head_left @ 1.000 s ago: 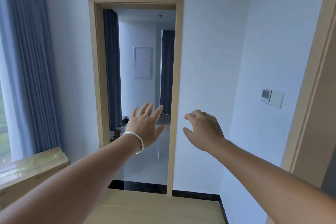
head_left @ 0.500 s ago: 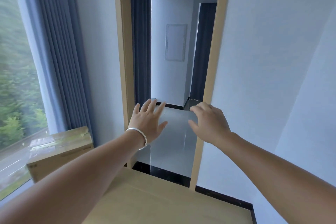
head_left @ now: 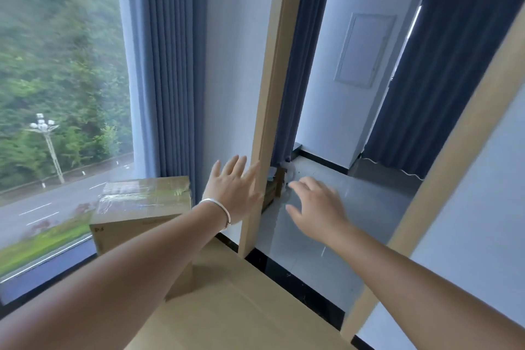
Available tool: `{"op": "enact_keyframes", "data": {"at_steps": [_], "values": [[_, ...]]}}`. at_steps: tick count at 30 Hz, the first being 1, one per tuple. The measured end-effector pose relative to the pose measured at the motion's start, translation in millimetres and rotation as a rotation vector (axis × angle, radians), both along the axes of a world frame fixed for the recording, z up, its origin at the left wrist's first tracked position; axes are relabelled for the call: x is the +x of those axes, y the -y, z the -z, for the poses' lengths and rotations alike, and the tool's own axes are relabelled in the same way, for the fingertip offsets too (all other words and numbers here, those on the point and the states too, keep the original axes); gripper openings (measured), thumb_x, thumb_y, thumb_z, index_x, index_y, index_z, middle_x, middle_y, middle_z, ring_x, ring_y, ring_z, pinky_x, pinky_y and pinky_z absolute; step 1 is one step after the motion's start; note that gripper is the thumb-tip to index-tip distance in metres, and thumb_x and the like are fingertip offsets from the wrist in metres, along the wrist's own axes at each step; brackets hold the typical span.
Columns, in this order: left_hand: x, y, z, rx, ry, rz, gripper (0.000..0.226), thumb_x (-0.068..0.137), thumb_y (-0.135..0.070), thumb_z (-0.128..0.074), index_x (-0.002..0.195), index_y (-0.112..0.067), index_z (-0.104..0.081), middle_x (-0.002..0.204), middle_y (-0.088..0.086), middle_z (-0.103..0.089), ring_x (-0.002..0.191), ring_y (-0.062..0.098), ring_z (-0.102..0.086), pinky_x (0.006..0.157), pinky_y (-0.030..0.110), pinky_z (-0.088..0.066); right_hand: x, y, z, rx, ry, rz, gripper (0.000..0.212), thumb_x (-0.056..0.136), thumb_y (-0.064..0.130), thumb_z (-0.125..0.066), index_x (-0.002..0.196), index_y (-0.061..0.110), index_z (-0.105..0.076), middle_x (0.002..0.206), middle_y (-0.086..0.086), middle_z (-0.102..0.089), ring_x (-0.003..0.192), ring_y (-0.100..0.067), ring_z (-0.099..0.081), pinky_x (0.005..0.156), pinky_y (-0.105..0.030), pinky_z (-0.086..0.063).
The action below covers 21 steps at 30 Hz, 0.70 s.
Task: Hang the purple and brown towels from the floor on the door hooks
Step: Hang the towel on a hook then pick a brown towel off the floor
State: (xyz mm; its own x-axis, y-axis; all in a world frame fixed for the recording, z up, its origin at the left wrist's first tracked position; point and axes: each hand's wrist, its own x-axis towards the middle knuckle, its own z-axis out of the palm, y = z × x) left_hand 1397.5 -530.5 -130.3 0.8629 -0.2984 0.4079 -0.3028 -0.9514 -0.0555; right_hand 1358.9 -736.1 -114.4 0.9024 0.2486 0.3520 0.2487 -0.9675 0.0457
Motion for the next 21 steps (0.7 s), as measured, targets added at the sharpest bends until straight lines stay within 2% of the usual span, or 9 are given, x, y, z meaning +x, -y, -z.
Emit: {"op": "enact_keyframes", "data": {"at_steps": [6, 9, 15, 21], "values": [[57.3, -78.9, 14.1, -0.022, -0.061, -0.184, 0.069, 0.094, -0.059, -0.026, 0.150, -0.030, 0.001, 0.159, 0.003, -0.008, 0.147, 0.023, 0.001, 0.118, 0.050, -0.006, 93.9, -69.1, 21.1, -0.006, -0.067, -0.170, 0.048, 0.092, 0.044, -0.045, 0.136, 0.024, -0.042, 0.132, 0.004, -0.046, 0.121, -0.017, -0.044, 0.105, -0.039, -0.030], [68.2, -120.9, 24.1, -0.021, -0.068, -0.300, 0.070, 0.093, -0.060, -0.028, 0.150, -0.030, -0.003, 0.158, 0.002, -0.011, 0.146, 0.022, -0.003, 0.117, 0.049, -0.006, 126.2, -107.5, 28.8, -0.002, -0.073, -0.266, 0.050, 0.092, 0.046, -0.044, 0.137, 0.026, -0.040, 0.133, 0.005, -0.046, 0.121, -0.017, -0.044, 0.104, -0.039, -0.031], [71.4, -197.0, 50.3, -0.025, -0.149, -0.558, 0.070, 0.093, -0.061, -0.028, 0.151, -0.031, -0.003, 0.160, 0.004, -0.008, 0.147, 0.023, -0.002, 0.117, 0.049, -0.004, 181.0, -193.0, 48.9, 0.025, -0.114, -0.531, 0.047, 0.091, 0.045, -0.048, 0.134, 0.026, -0.042, 0.131, 0.006, -0.045, 0.123, -0.017, -0.043, 0.106, -0.038, -0.028], [58.0, -252.4, 62.1, -0.015, -0.193, -0.856, 0.069, 0.094, -0.060, -0.025, 0.151, -0.029, 0.000, 0.160, 0.005, -0.008, 0.147, 0.023, -0.003, 0.117, 0.049, -0.007, 224.1, -278.2, 69.9, 0.009, -0.164, -0.834, 0.051, 0.091, 0.044, -0.046, 0.139, 0.028, -0.039, 0.142, 0.004, -0.041, 0.131, -0.018, -0.036, 0.112, -0.043, -0.020]]}}
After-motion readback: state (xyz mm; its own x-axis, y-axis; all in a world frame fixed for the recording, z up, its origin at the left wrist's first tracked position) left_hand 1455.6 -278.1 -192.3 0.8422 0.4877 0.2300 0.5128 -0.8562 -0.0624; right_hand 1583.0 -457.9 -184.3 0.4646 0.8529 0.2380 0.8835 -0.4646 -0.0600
